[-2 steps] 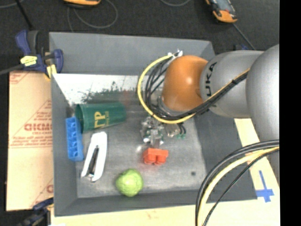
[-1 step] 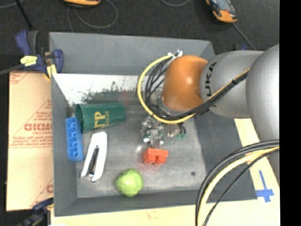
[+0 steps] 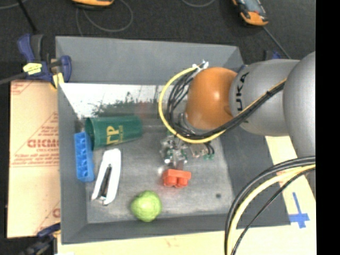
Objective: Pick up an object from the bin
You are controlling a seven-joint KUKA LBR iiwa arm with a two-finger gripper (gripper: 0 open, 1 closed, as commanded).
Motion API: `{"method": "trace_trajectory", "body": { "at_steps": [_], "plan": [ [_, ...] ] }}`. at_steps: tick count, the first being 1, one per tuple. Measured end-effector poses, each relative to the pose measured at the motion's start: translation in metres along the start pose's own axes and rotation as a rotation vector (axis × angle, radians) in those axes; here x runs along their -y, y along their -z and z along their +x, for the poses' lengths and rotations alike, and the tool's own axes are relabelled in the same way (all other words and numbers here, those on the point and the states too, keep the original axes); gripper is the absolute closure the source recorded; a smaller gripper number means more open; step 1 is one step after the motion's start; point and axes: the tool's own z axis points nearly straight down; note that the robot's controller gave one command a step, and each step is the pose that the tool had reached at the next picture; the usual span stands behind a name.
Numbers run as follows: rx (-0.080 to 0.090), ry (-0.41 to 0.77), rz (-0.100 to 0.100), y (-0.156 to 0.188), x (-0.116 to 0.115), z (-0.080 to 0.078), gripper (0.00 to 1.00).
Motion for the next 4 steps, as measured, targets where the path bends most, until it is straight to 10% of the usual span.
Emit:
{"method": "trace_trajectory", "body": {
  "at_steps": [2, 4],
  "plan": [
    [-0.012, 0.041, -0.001, 0.04, 0.034, -0.013, 1.0],
    [-0.019, 0.391, -0.007, 0.06, 0.043, -0.029, 1.0]
  ]
}}
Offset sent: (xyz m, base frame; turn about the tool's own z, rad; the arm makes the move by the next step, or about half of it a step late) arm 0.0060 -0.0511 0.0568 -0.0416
